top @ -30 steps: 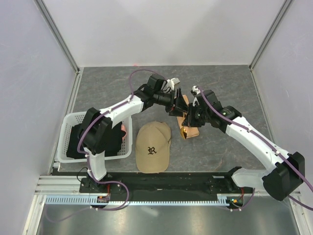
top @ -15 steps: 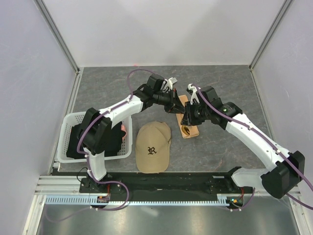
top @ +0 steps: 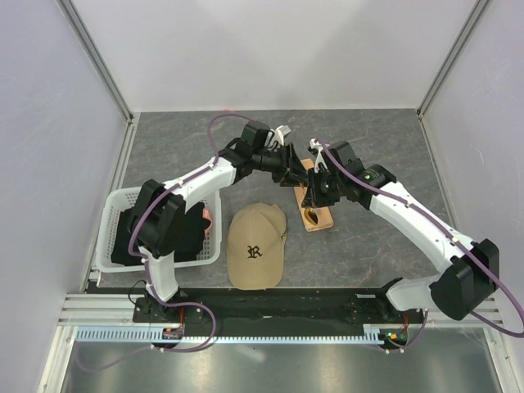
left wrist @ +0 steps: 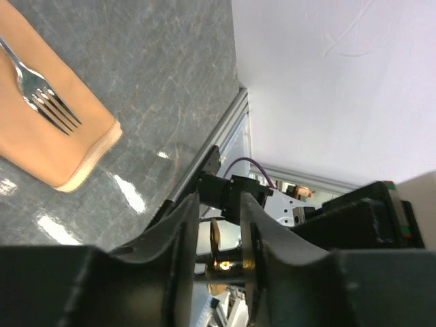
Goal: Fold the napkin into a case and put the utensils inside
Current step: Pass from the left arm to the right, then insert the spoon into the folded napkin.
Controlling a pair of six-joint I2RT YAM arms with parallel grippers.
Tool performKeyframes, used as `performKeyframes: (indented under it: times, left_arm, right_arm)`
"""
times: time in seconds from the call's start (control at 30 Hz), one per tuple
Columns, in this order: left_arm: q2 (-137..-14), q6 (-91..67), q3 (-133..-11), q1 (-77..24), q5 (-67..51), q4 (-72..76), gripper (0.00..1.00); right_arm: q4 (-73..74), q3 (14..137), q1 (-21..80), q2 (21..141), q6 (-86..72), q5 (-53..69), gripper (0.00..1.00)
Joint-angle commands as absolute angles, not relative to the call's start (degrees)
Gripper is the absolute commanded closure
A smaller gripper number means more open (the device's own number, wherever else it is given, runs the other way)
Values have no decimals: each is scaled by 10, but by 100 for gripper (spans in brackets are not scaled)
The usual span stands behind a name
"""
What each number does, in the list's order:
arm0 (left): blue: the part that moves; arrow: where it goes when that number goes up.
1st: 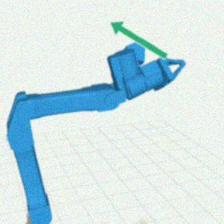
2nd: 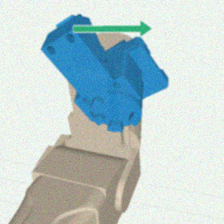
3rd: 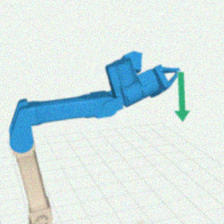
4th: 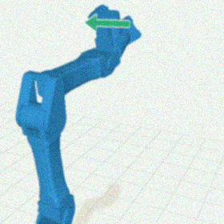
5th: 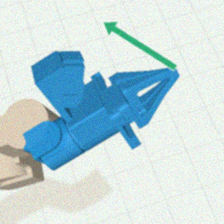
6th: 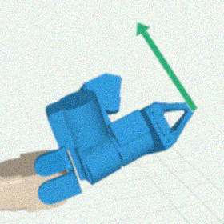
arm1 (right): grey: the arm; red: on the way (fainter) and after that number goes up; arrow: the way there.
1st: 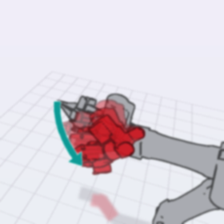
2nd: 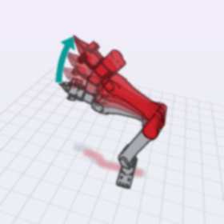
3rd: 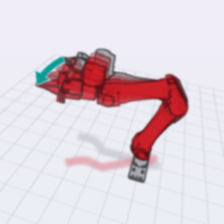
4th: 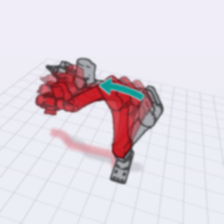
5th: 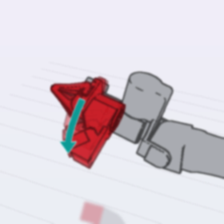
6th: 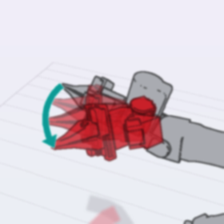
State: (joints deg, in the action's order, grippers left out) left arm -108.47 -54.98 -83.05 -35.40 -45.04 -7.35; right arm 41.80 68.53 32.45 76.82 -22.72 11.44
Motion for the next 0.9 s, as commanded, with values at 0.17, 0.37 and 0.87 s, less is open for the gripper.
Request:
performKeyframes:
  times: [0.17,0.37,0.87]
  left_arm:
    - [-1163,-507,-912,-298,-444,-55,81]
    - [-1258,-517,-963,-298,-439,-30,98]
    - [-1382,-533,-1077,-287,-425,-23,98]
  right_arm:
    - [475,708,306,838,-214,92,100]
    - [510,734,286,909,-195,108,100]
    - [552,791,258,1037,-182,123,100]
